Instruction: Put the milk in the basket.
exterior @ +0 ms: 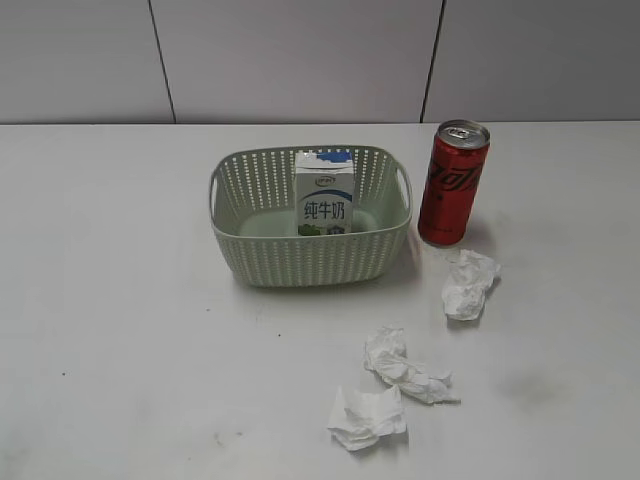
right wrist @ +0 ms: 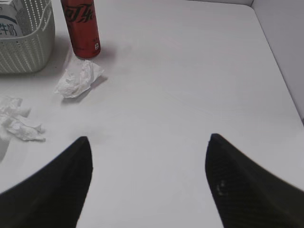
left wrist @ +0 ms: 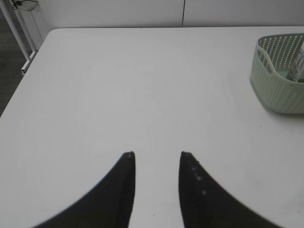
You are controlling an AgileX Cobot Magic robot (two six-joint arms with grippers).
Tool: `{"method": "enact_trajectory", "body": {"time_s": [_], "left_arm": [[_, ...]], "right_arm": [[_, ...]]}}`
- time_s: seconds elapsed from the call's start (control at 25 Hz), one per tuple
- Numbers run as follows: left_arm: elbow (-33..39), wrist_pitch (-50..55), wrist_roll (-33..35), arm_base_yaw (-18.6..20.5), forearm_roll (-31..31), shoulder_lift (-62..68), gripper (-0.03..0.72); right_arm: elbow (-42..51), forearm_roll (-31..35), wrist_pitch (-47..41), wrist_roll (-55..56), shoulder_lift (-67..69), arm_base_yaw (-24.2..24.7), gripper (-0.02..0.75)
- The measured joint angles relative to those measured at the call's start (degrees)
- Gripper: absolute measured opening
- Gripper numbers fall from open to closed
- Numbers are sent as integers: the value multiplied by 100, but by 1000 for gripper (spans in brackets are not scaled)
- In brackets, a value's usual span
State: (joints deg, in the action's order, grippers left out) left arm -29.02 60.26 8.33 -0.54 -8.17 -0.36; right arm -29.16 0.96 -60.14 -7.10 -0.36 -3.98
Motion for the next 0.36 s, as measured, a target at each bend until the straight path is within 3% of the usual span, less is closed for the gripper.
{"method": "enact_trajectory", "body": {"time_s": [0.36], "left_arm": [[0,0,0,0,0,0,235]], "right_arm": [[0,-96,13,481,62,0,575]]}}
